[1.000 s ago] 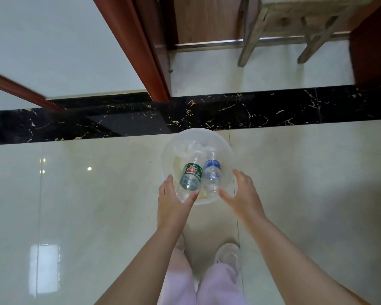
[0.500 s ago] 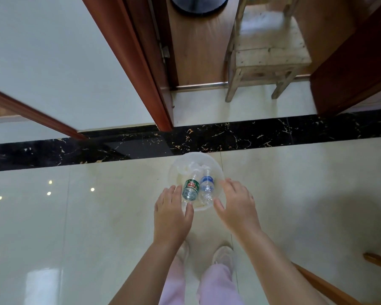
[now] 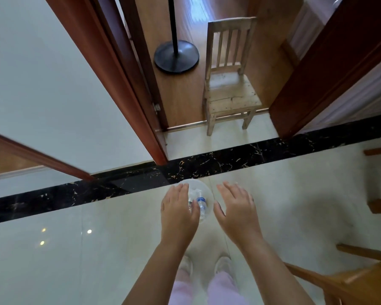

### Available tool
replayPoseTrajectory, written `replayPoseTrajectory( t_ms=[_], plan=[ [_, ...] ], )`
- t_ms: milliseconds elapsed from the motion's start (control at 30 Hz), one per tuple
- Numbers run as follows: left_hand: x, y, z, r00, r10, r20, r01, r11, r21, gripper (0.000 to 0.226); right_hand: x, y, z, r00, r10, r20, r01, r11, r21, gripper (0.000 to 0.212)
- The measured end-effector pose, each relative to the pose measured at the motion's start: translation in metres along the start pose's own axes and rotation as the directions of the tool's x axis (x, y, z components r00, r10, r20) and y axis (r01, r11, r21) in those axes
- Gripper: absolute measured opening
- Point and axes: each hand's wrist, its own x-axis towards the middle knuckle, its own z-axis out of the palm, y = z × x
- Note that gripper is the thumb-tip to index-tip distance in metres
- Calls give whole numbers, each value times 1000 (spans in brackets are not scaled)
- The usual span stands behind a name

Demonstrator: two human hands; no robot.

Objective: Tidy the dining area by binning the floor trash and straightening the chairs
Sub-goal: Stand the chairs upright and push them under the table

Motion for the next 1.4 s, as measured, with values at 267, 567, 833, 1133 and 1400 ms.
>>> replayPoseTrajectory(
  t_ms=[267, 567, 833, 1133, 1400],
  plan=[
    [-9, 66, -53, 960, 273, -62, -270, 962, 41, 49, -28, -17, -76, 988, 77, -136, -79, 997, -8, 43],
    [-50, 133, -83, 809, 587, 25, -587, 809, 9, 45, -85, -11, -156, 902, 276, -331, -310, 949, -52, 44],
    [-74, 199, -101, 581, 813, 41, -808, 582, -89, 46, -142, -8, -218, 768, 441, -465, -545, 831, -114, 45],
    [-120, 259, -98, 320, 946, 45, -927, 323, -190, 43, -222, 5, -262, 577, 645, -502, -765, 641, -55, 41],
    [-199, 311, -73, 136, 970, 203, -936, 193, -295, 45, -306, 32, -291, 425, 784, -452, -860, 506, 70, 51]
  ],
)
